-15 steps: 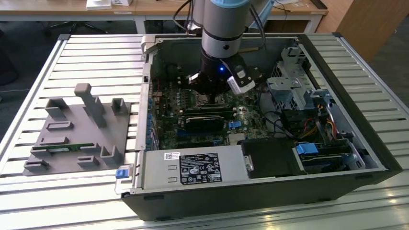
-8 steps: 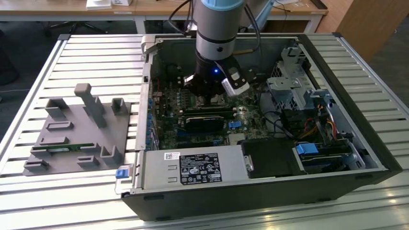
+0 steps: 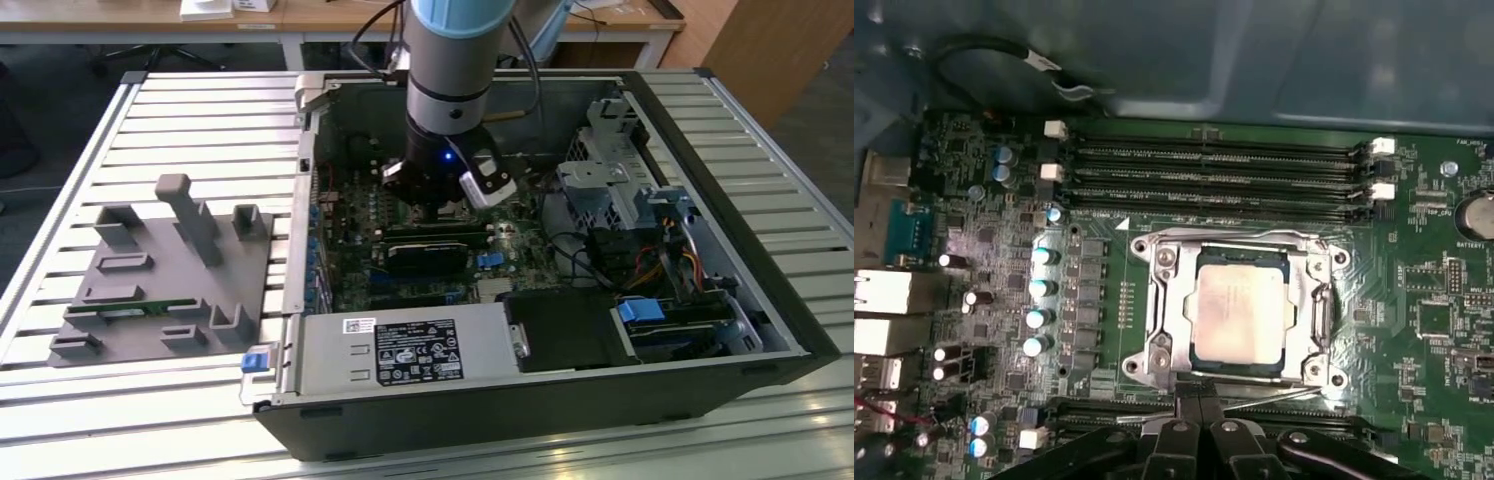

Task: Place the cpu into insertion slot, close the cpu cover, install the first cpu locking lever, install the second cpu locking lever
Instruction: 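Install the second cpu locking lever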

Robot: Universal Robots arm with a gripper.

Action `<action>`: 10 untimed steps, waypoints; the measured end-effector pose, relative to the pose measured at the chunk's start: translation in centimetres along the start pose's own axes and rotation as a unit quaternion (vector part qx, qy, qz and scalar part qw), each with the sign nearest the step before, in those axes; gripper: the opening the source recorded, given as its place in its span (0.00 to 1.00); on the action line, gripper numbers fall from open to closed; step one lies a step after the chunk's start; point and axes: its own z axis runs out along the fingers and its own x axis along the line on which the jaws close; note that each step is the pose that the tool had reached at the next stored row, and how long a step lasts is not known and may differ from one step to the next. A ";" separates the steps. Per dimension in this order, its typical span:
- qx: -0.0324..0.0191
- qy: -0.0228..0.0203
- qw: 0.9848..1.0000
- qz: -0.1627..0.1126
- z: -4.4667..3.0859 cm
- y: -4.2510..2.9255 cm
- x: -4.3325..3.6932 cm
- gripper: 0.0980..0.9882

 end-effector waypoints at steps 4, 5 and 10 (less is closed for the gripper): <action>-0.006 0.000 1.000 0.000 -0.09 -0.81 0.22 0.01; -0.008 0.000 1.000 0.000 -0.11 -0.94 0.34 0.01; -0.019 -0.001 1.000 0.000 -0.10 -1.16 0.91 0.01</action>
